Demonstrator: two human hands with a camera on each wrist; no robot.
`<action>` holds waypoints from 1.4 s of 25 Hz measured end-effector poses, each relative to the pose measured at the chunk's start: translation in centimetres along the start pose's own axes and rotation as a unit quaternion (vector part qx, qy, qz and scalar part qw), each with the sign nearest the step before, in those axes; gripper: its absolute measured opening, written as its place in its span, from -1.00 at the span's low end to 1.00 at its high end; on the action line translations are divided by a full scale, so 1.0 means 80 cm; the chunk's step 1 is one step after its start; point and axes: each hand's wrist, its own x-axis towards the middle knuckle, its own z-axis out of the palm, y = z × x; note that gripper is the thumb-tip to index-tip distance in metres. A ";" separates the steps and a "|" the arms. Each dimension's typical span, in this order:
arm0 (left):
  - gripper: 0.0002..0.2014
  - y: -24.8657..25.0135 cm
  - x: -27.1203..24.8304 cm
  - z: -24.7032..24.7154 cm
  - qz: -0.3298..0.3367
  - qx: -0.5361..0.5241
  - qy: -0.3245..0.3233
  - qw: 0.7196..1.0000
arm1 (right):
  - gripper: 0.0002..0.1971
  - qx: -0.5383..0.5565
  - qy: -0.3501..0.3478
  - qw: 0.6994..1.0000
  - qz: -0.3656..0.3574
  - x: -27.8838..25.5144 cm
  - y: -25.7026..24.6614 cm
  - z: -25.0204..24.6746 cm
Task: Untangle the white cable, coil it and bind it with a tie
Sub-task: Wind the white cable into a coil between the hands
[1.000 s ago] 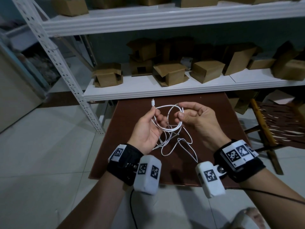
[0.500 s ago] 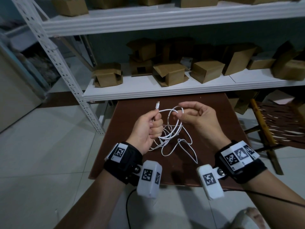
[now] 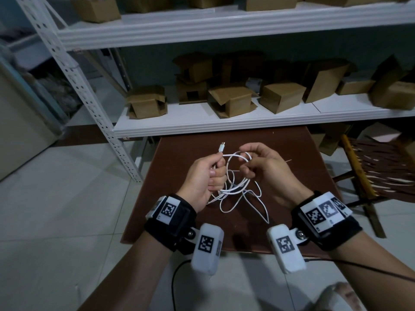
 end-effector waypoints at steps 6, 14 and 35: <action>-0.61 -0.003 0.000 0.001 -0.008 0.009 -0.011 1.000 | -0.67 -0.129 -0.018 0.991 -0.037 0.002 0.005 -0.003; -0.62 -0.007 0.002 -0.003 -0.009 0.054 -0.023 0.998 | -0.79 -0.272 -0.037 0.959 -0.068 0.000 0.011 -0.009; -0.64 0.003 -0.002 -0.005 0.079 0.035 0.004 0.996 | -0.62 0.013 -0.062 0.998 -0.012 -0.009 -0.010 0.005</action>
